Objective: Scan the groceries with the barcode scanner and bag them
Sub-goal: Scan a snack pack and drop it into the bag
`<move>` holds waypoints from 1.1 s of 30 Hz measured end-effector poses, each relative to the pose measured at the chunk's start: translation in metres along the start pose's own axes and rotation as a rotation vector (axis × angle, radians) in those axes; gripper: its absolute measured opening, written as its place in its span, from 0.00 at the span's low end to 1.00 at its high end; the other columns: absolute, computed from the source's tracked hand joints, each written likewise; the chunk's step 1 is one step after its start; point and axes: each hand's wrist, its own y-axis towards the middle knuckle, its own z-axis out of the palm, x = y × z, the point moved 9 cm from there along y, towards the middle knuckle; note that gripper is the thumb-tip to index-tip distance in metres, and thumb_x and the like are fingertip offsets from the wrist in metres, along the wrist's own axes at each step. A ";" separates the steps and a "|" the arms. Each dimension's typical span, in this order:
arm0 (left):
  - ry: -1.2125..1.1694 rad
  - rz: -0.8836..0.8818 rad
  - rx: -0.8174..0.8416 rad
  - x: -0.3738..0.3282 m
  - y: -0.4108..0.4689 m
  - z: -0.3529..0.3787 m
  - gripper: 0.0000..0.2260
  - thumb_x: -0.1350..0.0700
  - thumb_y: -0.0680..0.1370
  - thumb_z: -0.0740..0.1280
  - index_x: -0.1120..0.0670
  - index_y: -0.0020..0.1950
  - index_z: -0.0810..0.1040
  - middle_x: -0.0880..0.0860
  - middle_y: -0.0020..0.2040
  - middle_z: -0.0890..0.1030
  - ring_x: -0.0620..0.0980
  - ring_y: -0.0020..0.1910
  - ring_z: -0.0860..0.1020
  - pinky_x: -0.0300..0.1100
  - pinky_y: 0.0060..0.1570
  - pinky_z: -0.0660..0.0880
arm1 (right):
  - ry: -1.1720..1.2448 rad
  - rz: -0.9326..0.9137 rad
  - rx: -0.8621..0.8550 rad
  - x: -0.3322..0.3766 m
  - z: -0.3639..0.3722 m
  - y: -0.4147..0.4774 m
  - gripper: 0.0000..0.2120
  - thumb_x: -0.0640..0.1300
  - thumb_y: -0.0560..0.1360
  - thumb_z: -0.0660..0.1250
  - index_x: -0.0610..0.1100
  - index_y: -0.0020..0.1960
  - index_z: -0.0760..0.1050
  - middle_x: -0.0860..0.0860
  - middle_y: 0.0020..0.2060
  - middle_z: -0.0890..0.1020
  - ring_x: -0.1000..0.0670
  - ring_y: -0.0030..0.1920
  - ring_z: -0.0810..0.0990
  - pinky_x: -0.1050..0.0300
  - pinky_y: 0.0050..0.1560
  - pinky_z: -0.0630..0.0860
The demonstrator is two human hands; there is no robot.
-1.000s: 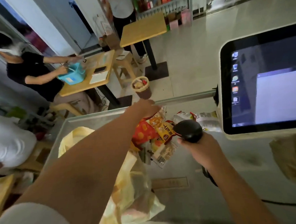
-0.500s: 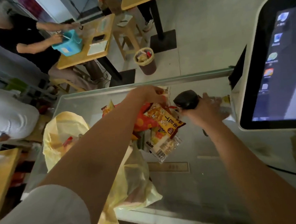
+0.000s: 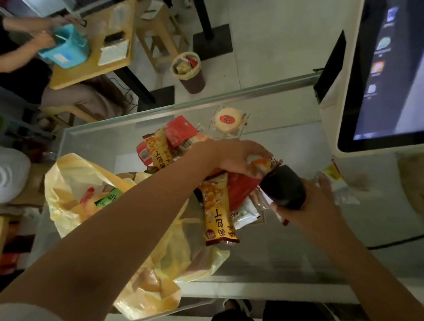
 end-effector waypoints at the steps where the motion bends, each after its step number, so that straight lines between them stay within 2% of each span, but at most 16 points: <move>1: -0.163 -0.002 -0.021 0.003 -0.005 -0.008 0.26 0.44 0.80 0.66 0.42 0.77 0.64 0.46 0.77 0.65 0.46 0.71 0.66 0.46 0.70 0.62 | 0.024 0.028 -0.001 -0.003 -0.004 -0.004 0.20 0.73 0.62 0.65 0.58 0.39 0.71 0.60 0.34 0.77 0.42 0.57 0.78 0.33 0.67 0.65; 2: -0.341 -0.020 -0.100 0.010 -0.012 -0.021 0.24 0.45 0.81 0.65 0.44 0.76 0.66 0.47 0.74 0.68 0.45 0.67 0.69 0.43 0.66 0.65 | 0.060 0.060 0.006 0.000 -0.010 -0.008 0.18 0.71 0.62 0.68 0.57 0.39 0.72 0.59 0.35 0.78 0.42 0.55 0.78 0.34 0.64 0.69; 4: -0.643 -0.126 -0.428 0.048 -0.033 -0.055 0.22 0.39 0.79 0.63 0.45 0.71 0.73 0.48 0.69 0.75 0.47 0.64 0.75 0.43 0.61 0.72 | 0.143 0.094 0.008 0.006 -0.020 -0.008 0.19 0.67 0.62 0.71 0.52 0.35 0.74 0.54 0.31 0.78 0.41 0.47 0.80 0.35 0.56 0.75; 7: -0.689 -0.417 -0.791 0.114 -0.072 -0.078 0.22 0.37 0.83 0.51 0.43 0.63 0.80 0.51 0.69 0.75 0.53 0.66 0.73 0.46 0.61 0.69 | 0.089 0.084 0.063 0.012 -0.020 -0.005 0.16 0.56 0.67 0.76 0.46 0.33 0.75 0.47 0.28 0.77 0.42 0.37 0.79 0.37 0.56 0.75; 9: -0.434 -0.689 -0.855 0.149 -0.096 -0.080 0.21 0.36 0.82 0.52 0.42 0.65 0.78 0.53 0.71 0.73 0.56 0.70 0.70 0.54 0.66 0.65 | 0.079 0.085 0.069 0.013 -0.021 -0.006 0.16 0.54 0.66 0.77 0.46 0.33 0.74 0.48 0.28 0.76 0.44 0.37 0.78 0.39 0.54 0.76; 10: -0.315 -0.832 -0.820 0.168 -0.102 -0.074 0.22 0.34 0.80 0.55 0.40 0.69 0.73 0.54 0.76 0.66 0.59 0.75 0.63 0.61 0.70 0.58 | 0.092 0.088 0.075 0.014 -0.021 -0.007 0.16 0.52 0.66 0.78 0.47 0.32 0.73 0.50 0.28 0.75 0.48 0.36 0.76 0.41 0.55 0.75; 12: -0.323 -0.991 -0.616 0.199 -0.101 -0.042 0.36 0.25 0.71 0.60 0.35 0.77 0.59 0.52 0.82 0.48 0.64 0.80 0.45 0.72 0.70 0.42 | 0.094 0.059 0.089 0.022 -0.023 -0.011 0.17 0.49 0.67 0.78 0.50 0.32 0.70 0.55 0.28 0.72 0.58 0.35 0.69 0.45 0.59 0.69; 13: -0.378 -0.998 -0.528 0.210 -0.093 -0.026 0.43 0.21 0.66 0.61 0.34 0.77 0.54 0.52 0.82 0.44 0.65 0.79 0.42 0.73 0.70 0.40 | 0.088 0.053 0.094 0.024 -0.023 -0.012 0.18 0.48 0.67 0.78 0.51 0.32 0.68 0.57 0.29 0.71 0.57 0.36 0.68 0.46 0.61 0.66; 15: -0.397 -0.939 -0.407 0.217 -0.078 -0.008 0.49 0.19 0.61 0.63 0.33 0.77 0.53 0.55 0.81 0.51 0.68 0.78 0.49 0.71 0.73 0.49 | 0.094 0.068 0.088 0.028 -0.028 -0.014 0.19 0.47 0.68 0.77 0.53 0.33 0.66 0.57 0.30 0.70 0.54 0.38 0.69 0.46 0.63 0.65; 18: -0.280 -0.853 -0.298 0.205 -0.061 -0.010 0.42 0.24 0.65 0.64 0.34 0.76 0.58 0.58 0.75 0.64 0.66 0.72 0.64 0.66 0.71 0.60 | 0.098 0.092 0.100 0.028 -0.031 -0.016 0.20 0.45 0.69 0.77 0.53 0.33 0.65 0.56 0.30 0.69 0.59 0.36 0.66 0.44 0.68 0.64; 20: -0.260 -0.796 -0.298 0.186 -0.052 -0.015 0.33 0.33 0.72 0.65 0.35 0.76 0.60 0.57 0.73 0.66 0.64 0.71 0.67 0.64 0.71 0.63 | 0.089 0.097 0.115 0.030 -0.031 -0.019 0.19 0.46 0.70 0.76 0.53 0.33 0.65 0.57 0.31 0.69 0.59 0.36 0.67 0.44 0.69 0.63; 23: -0.320 -0.673 -0.329 0.149 -0.040 -0.017 0.33 0.37 0.71 0.66 0.38 0.76 0.65 0.56 0.72 0.71 0.61 0.67 0.73 0.60 0.68 0.69 | 0.063 0.092 0.094 0.024 -0.032 -0.021 0.19 0.49 0.69 0.76 0.52 0.33 0.66 0.58 0.31 0.70 0.55 0.41 0.73 0.43 0.67 0.66; 25: -0.320 -0.573 -0.318 0.126 -0.027 -0.014 0.32 0.38 0.73 0.66 0.41 0.76 0.65 0.56 0.72 0.71 0.60 0.67 0.73 0.60 0.69 0.69 | 0.084 0.117 0.094 0.014 -0.028 -0.024 0.18 0.51 0.69 0.76 0.52 0.34 0.66 0.58 0.33 0.71 0.47 0.51 0.76 0.41 0.64 0.69; 27: -0.271 -0.506 -0.304 0.107 -0.016 -0.012 0.30 0.39 0.76 0.66 0.42 0.77 0.64 0.57 0.73 0.69 0.61 0.69 0.70 0.60 0.70 0.67 | 0.093 0.132 0.072 0.008 -0.027 -0.028 0.17 0.61 0.65 0.73 0.53 0.35 0.68 0.58 0.35 0.74 0.42 0.59 0.74 0.37 0.62 0.70; 29: -0.215 -0.467 -0.289 0.092 -0.010 -0.011 0.29 0.39 0.78 0.64 0.41 0.78 0.62 0.58 0.73 0.67 0.62 0.70 0.69 0.58 0.71 0.65 | 0.109 0.172 0.044 -0.005 -0.024 -0.030 0.20 0.71 0.59 0.66 0.55 0.35 0.70 0.55 0.40 0.77 0.42 0.60 0.74 0.35 0.59 0.72; 33: -0.154 -0.417 -0.246 0.068 -0.007 -0.008 0.29 0.38 0.78 0.64 0.40 0.78 0.61 0.57 0.71 0.68 0.62 0.69 0.69 0.56 0.72 0.63 | 0.149 0.205 -0.004 -0.027 -0.022 -0.037 0.26 0.77 0.57 0.63 0.57 0.40 0.71 0.50 0.47 0.80 0.43 0.56 0.79 0.35 0.57 0.75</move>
